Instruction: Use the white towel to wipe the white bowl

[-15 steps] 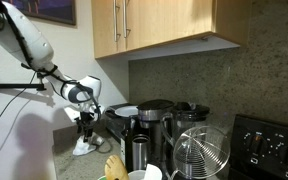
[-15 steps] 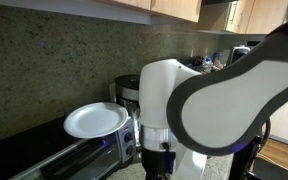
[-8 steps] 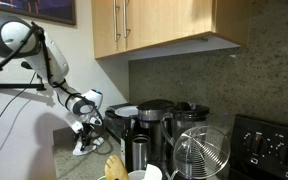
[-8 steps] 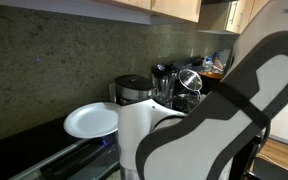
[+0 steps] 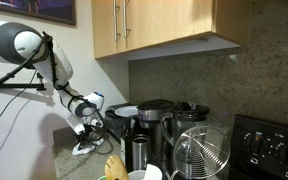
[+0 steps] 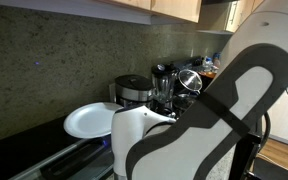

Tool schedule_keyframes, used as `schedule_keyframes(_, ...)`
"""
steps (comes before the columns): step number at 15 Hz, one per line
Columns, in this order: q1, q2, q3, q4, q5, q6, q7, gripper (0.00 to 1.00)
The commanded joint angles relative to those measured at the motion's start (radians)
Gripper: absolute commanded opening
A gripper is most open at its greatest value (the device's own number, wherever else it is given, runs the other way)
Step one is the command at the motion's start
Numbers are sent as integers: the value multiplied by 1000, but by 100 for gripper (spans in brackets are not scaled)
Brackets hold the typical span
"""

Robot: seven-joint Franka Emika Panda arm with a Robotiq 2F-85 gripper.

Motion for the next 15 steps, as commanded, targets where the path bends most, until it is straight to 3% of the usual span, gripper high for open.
schedule_keyframes(1, 21, 0, -13, 10, -28, -9, 33, 2)
schedule_keyframes(10, 44, -79, -20, -15, -55, -17, 115, 3)
schedule_keyframes(15, 31, -285, -33, -58, -52, -207, 290, 3)
